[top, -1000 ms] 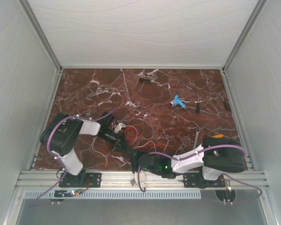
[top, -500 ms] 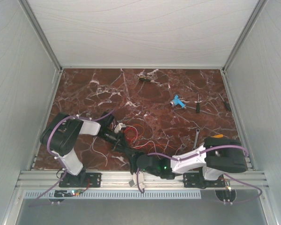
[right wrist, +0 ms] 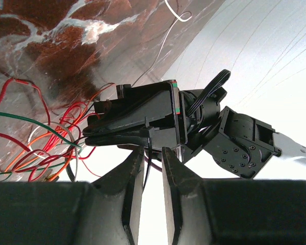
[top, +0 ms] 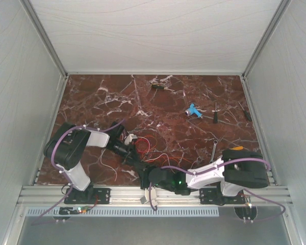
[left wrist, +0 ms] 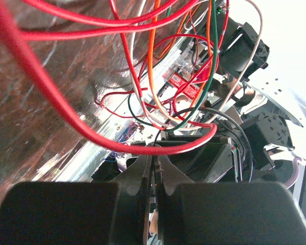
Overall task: Zip-tie the wires
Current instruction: Tie the cable at the center of the board.
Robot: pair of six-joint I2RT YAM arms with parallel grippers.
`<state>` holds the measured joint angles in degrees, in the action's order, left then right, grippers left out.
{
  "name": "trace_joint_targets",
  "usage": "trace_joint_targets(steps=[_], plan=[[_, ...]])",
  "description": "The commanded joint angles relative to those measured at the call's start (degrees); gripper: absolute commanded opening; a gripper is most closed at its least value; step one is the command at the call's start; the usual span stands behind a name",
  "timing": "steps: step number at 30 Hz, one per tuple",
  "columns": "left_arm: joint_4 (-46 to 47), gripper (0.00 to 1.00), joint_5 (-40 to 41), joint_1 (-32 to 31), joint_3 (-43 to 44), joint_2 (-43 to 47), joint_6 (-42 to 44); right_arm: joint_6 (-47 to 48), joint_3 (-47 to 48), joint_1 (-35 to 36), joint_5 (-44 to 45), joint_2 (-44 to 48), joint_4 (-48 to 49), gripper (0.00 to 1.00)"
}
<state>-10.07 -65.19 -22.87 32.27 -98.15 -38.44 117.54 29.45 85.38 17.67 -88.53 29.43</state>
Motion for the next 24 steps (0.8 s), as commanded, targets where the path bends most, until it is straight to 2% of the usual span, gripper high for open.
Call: trace_joint_targets(steps=[1,10,15,24], plan=[[-1.23,0.0,0.94,0.0,0.6,-1.66,-2.52,0.24,-0.76,-0.22,-2.31,-0.27,0.79,0.17],[-1.21,0.0,1.03,0.02,0.6,-1.53,-2.44,-0.36,-1.06,-0.19,-1.34,-1.11,1.89,0.15],[-1.19,0.0,1.03,0.03,0.6,-1.43,-2.41,-0.46,-1.16,0.62,0.35,-1.9,3.02,0.0],[-1.22,0.0,0.77,0.02,0.53,-1.58,-2.43,-0.64,-1.68,1.97,2.48,-4.77,5.57,0.0]])
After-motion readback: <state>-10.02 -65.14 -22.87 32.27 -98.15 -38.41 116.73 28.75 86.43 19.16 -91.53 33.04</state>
